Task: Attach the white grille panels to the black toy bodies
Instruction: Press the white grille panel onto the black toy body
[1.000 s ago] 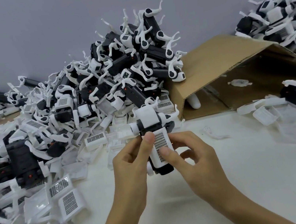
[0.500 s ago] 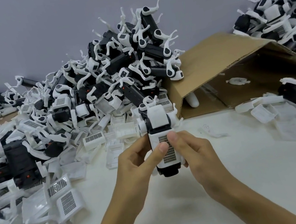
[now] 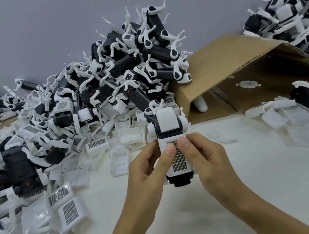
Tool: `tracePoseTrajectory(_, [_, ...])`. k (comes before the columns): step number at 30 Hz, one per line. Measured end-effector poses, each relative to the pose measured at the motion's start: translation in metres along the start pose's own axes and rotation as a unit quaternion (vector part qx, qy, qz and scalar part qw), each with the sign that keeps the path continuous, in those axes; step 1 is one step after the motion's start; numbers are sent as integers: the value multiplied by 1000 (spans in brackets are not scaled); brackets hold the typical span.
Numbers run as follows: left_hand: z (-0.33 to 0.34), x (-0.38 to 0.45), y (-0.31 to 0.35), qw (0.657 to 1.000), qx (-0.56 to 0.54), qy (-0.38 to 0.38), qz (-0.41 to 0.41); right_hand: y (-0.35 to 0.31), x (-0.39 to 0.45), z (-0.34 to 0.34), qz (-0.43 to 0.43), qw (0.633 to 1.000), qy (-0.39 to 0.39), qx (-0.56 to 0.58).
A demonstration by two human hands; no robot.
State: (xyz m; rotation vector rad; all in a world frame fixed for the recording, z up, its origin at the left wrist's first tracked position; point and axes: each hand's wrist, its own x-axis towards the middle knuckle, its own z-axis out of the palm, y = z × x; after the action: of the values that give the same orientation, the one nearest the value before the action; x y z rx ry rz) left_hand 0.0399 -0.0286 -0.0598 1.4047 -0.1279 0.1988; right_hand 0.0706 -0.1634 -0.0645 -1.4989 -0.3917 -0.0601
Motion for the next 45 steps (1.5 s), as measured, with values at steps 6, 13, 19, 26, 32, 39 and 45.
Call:
tracePoseTrajectory(6, [4, -3, 2, 1000, -2, 22, 17, -4, 1, 0, 3, 999, -1, 38])
tracePoseTrajectory(13, [5, -4, 2, 999, 9, 24, 33, -6, 0, 0, -7, 998, -10, 57])
tracePoseTrajectory(19, [5, -4, 5, 998, 21, 51, 37, -7, 1, -1, -44, 998, -22, 26])
tracePoseTrajectory(26, [5, -4, 8, 999, 4, 49, 23, -4, 1, -2, -20, 998, -34, 46])
tracePoseTrajectory(32, [10, -6, 6, 973, 170, 60, 145, 9, 4, 0, 73, 988, -50, 124])
tracePoseTrajectory(39, [6, -4, -2, 914, 319, 104, 228, 12, 5, 2, 117, 972, -87, 184])
tracePoseTrajectory(45, [6, -7, 6, 961, 215, 82, 153, 9, 7, 1, 86, 990, -51, 103])
